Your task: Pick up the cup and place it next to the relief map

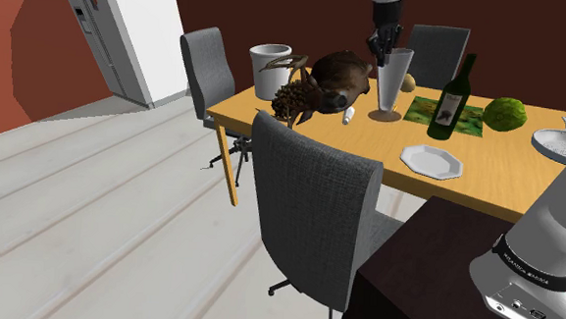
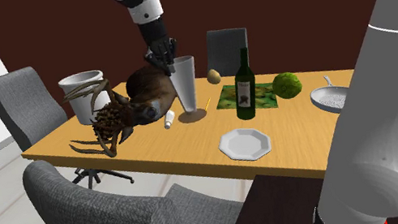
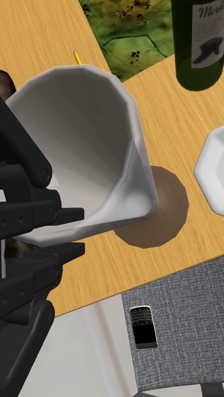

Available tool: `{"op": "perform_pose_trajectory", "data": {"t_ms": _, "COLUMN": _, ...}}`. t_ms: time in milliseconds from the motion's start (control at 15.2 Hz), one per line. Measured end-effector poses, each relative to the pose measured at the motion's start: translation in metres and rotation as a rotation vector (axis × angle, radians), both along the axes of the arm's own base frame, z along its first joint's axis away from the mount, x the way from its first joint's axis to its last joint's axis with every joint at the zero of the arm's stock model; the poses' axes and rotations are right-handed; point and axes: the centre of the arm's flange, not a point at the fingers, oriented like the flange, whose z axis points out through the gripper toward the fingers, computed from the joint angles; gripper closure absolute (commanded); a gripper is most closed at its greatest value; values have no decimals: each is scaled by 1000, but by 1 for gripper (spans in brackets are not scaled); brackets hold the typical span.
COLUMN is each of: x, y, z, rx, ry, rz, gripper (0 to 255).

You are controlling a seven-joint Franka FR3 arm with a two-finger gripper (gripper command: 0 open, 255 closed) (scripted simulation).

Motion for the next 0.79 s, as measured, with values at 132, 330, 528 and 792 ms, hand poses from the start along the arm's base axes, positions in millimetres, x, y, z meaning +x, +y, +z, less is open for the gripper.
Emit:
{"op": "perform_pose_trajectory", "data": {"t_ms": 132, "x": 1, "y": 0, "z": 11, "rx": 0, "ry": 0, "rz": 0, "gripper": 255}}
{"op": "perform_pose_trajectory", "data": {"t_ms": 330, "x": 1, "y": 0, "z": 26, "rx": 0, "ry": 0, "rz": 0, "gripper": 255}}
{"op": "perform_pose_trajectory", "data": {"t_ms": 528, "x": 1, "y": 1, "z": 41, "rx": 0, "ry": 0, "rz": 0, "gripper": 255}}
{"op": "perform_pose_trajectory", "data": {"t_ms": 792, "x": 1, "y": 0, "z": 64, "rx": 0, "ry": 0, "rz": 0, "gripper": 255}}
